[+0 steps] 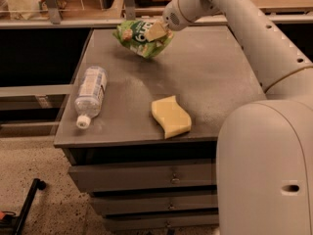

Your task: Move green rice chip bag near sponge

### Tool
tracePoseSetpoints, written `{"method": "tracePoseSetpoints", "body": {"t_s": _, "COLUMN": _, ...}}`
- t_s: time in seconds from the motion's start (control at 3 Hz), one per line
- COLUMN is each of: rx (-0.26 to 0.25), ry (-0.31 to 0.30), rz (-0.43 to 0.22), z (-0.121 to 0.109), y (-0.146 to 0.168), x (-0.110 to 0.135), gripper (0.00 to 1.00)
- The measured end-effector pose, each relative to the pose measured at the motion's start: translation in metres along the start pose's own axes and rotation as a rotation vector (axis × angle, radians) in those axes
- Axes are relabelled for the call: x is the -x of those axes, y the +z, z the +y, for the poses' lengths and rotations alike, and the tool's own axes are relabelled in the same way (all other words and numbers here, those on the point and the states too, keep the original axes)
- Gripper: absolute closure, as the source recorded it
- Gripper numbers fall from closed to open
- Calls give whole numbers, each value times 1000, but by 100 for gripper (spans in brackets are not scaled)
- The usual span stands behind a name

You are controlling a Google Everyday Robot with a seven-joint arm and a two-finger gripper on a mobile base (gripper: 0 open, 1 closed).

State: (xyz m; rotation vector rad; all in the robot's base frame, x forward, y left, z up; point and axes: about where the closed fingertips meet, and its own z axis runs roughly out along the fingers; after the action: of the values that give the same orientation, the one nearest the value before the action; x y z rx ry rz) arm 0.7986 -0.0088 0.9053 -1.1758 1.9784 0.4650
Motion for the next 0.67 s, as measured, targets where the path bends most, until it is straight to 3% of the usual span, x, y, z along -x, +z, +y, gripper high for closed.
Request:
{"method": "tracePoseSetpoints", "body": {"t_s": 0.33, "rx": -21, "ry": -18, "rz": 46, "z": -10, "y": -25, "x": -6, "gripper": 100}}
{"method": "tracePoseSetpoints", "body": {"t_s": 0.67, "rx": -7, "ry": -15, "rz": 67, "z": -11, "y": -56, "x": -17, "gripper": 100}}
